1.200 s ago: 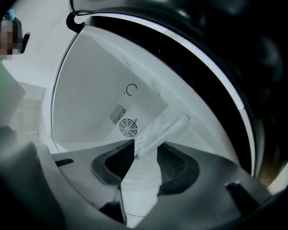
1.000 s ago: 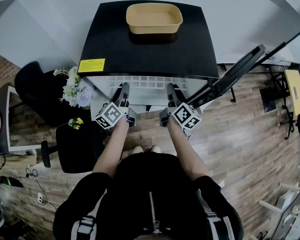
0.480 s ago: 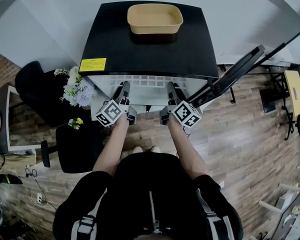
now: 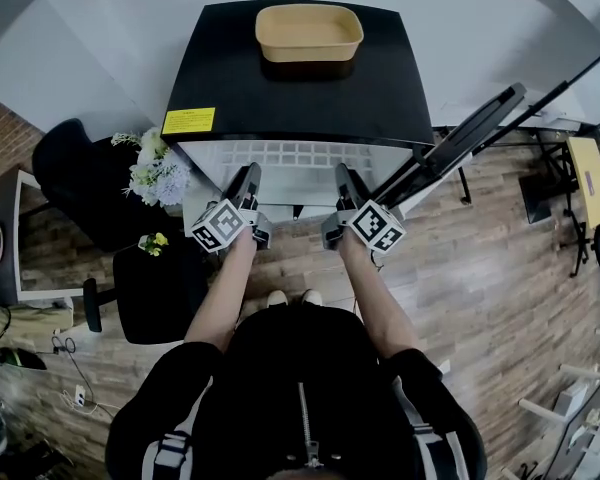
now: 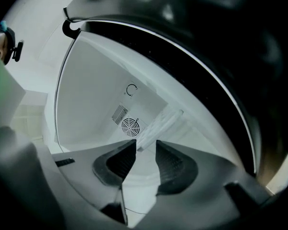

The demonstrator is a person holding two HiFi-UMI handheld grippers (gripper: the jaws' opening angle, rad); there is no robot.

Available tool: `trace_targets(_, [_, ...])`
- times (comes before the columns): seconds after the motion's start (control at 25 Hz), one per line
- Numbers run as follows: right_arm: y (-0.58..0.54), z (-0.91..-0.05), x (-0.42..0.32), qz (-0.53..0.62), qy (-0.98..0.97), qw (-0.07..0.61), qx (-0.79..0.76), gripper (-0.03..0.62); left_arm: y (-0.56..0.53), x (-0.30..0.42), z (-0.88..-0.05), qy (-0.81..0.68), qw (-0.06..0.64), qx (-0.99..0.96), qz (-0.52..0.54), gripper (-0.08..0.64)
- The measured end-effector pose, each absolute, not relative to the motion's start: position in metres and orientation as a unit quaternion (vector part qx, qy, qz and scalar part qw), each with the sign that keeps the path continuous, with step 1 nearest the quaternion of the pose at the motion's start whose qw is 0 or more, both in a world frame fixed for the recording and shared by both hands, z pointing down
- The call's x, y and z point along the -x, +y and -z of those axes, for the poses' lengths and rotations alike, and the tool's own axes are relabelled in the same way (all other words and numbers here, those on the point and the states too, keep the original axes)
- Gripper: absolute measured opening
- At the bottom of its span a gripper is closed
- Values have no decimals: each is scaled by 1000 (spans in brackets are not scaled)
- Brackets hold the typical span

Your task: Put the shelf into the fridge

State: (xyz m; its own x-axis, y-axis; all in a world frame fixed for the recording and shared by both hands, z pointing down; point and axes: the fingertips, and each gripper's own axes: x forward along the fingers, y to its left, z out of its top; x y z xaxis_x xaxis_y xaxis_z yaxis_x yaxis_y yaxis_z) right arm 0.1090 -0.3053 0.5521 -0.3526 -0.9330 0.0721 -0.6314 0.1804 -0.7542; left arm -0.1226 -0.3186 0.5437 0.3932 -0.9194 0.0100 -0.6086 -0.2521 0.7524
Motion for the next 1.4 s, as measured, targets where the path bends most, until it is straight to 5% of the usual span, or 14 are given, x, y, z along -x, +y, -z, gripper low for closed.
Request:
trace_targets(0.36, [-264,-559,-90,293,803,109,507,73,-280,133,-540,-534,247,-800,120,49])
trace_targets(0.56, [-246,-542,-85,214,829,45,514,7,-257,131,-525,-534,166,-827,47,40])
trace_targets(0.8, [-229,-537,-80,153,850,-18,504,6,-236,127,-508,-525,100,-846,-1,38])
trace_targets(1.4, [-194,-519,-104,113,830,-31,545,6,-201,134,-488,-520,79,-851,10,38])
